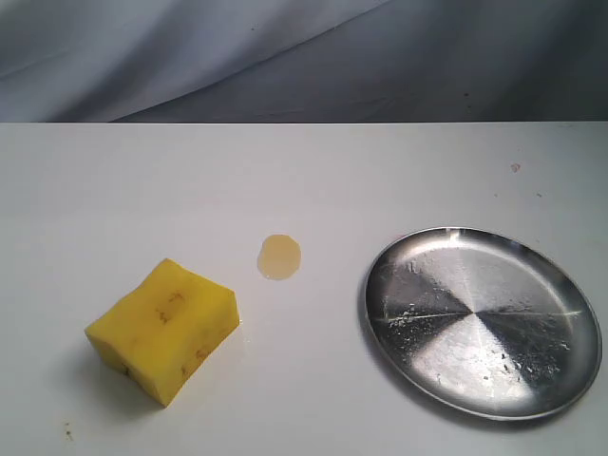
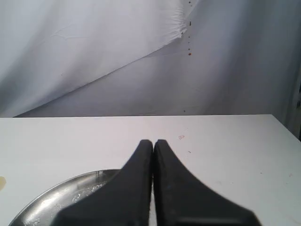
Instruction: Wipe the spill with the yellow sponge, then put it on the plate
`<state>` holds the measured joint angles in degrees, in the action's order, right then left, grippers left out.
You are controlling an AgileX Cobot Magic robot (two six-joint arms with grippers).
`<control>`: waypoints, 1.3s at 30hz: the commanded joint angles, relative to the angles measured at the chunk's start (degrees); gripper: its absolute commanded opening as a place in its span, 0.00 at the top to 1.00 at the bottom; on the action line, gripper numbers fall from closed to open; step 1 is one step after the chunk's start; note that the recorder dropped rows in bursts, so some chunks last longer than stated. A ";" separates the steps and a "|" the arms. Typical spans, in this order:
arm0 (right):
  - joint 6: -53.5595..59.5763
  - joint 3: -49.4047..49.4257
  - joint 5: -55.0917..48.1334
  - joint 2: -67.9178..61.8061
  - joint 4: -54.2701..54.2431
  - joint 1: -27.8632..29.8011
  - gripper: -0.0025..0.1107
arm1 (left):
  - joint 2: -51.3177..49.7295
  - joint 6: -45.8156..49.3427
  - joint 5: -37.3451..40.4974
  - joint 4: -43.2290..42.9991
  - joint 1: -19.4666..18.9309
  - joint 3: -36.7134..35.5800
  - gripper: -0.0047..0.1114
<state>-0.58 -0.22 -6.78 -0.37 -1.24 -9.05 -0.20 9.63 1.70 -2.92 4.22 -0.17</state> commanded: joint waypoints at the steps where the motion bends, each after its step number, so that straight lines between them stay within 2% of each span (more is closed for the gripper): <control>1: 0.11 0.22 0.12 0.37 -0.15 0.49 0.98 | 0.20 -0.51 -0.37 0.49 -0.25 0.17 0.96; 7: -0.11 0.22 2.89 0.37 -2.57 0.49 0.98 | 0.20 -0.51 -0.37 0.49 -0.25 0.17 0.96; 14: -4.74 0.22 9.26 0.37 -27.94 0.49 0.98 | 0.20 -0.51 -0.37 0.49 -0.25 0.17 0.96; 21: -2.08 -11.87 3.04 -0.11 -28.36 0.39 0.98 | 0.20 -0.51 -0.37 0.49 -0.25 0.17 0.96; 24: 2.15 -18.64 -3.67 -6.51 -28.47 0.39 0.98 | 0.20 -0.51 -0.37 0.49 -0.25 0.17 0.96; 27: 17.15 -25.21 -10.95 -15.69 -36.33 0.39 0.98 | 0.20 -0.51 -0.37 0.49 -0.25 0.17 0.96; 32: 58.58 -35.24 -29.39 -33.77 -70.62 0.39 0.98 | 0.20 -0.51 -0.37 0.49 -0.25 0.17 0.96; 35: 69.05 -40.16 -39.95 -45.31 -77.89 0.27 0.98 | 0.20 -0.51 -0.37 0.49 -0.25 0.17 0.96; 39: 69.57 -46.33 -40.35 -57.05 -74.03 -4.15 0.98 | 0.20 -0.51 -0.37 0.49 -0.25 0.17 0.96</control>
<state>65.98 -42.91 -46.04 -50.76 -76.15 -10.51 -0.20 9.63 1.70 -2.92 4.22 -0.17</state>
